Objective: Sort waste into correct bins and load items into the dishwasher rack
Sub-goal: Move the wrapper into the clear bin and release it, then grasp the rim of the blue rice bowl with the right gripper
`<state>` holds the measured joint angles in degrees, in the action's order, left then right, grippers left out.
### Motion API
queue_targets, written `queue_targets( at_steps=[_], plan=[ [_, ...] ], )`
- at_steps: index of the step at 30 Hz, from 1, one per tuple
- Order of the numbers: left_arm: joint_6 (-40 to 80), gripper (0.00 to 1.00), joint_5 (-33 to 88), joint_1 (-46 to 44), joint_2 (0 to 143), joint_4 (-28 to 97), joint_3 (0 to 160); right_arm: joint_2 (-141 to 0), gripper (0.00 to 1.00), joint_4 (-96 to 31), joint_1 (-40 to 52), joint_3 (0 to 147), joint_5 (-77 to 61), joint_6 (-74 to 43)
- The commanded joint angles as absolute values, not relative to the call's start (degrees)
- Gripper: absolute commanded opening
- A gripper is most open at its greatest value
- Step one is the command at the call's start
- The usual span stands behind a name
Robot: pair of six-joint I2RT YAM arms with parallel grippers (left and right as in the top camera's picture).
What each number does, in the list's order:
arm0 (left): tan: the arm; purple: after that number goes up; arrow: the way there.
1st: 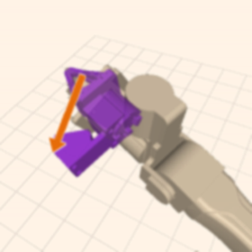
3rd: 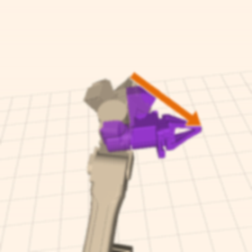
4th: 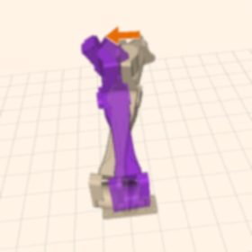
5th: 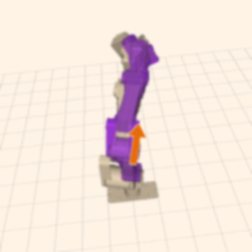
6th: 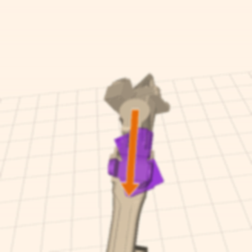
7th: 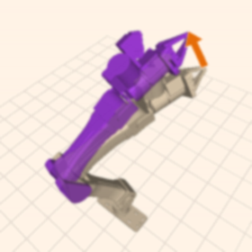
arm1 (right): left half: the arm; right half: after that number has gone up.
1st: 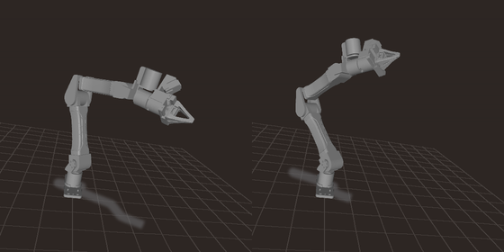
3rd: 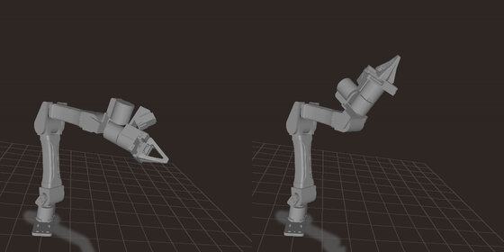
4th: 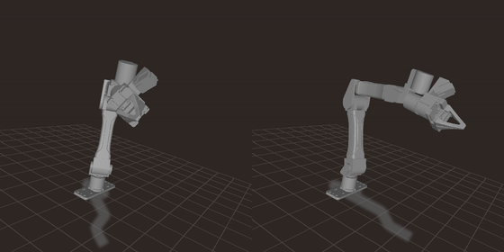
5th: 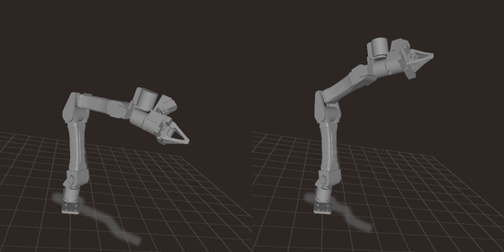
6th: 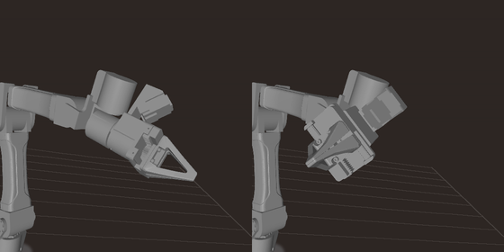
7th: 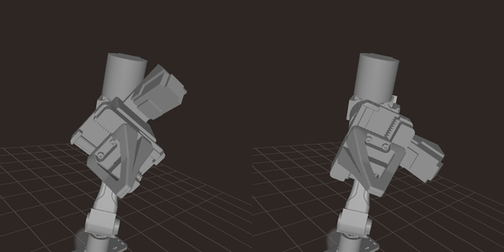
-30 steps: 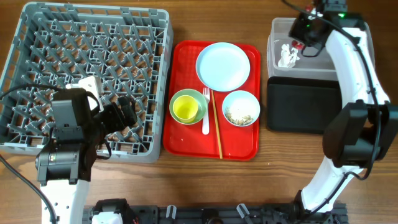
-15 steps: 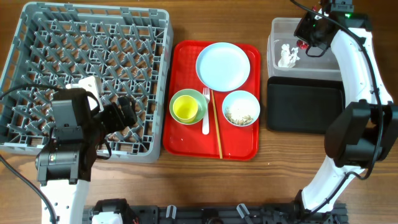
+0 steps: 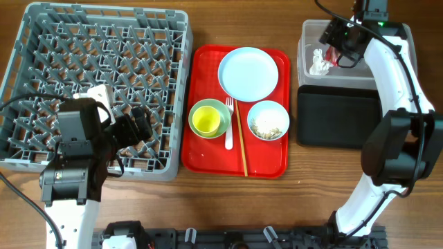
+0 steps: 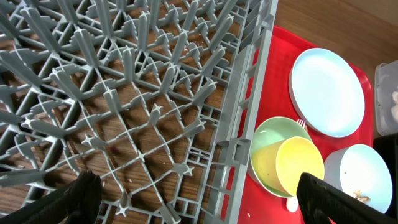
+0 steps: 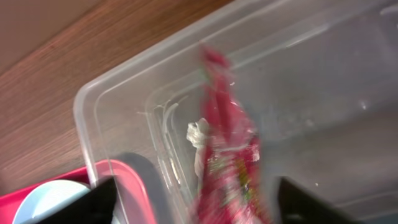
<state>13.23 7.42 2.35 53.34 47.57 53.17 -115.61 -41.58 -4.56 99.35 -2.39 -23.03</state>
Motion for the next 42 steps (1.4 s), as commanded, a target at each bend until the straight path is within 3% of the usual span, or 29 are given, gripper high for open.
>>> queue_targets(
  at_steps=[1, 9, 13, 17, 22, 29, 42],
  plan=[
    [14.0, 1.0, 8.12, 2.09, 52.88, 47.42, 54.26, -114.34, 0.9, -42.76, -4.47, 101.12, -8.38, -17.87],
    [13.98, 1.0, 8.1, 2.09, 52.88, 47.42, 54.26, -105.95, 0.9, -55.79, -2.68, 102.0, -21.41, -9.37],
    [13.98, 1.0, 8.1, 2.09, 52.88, 47.42, 54.26, -105.23, 0.82, -68.99, 2.26, 101.6, -21.43, -7.22],
    [13.98, 1.0, 8.1, 2.09, 52.88, 47.42, 54.26, -105.23, 0.79, -71.88, 8.29, 99.22, -16.6, -7.7],
    [13.98, 1.0, 8.1, 2.09, 52.88, 47.42, 54.26, -105.54, 0.78, -69.65, 16.6, 94.11, -8.38, -12.64],
    [13.98, 1.0, 8.1, 2.09, 52.88, 47.42, 54.26, -105.54, 0.72, -56.36, 25.65, 81.89, -6.79, -17.69],
    [13.98, 1.0, 8.1, 2.09, 52.88, 47.44, 54.26, -105.78, 0.53, -43.2, 30.17, 69.58, -2.94, -25.67]
  ],
)
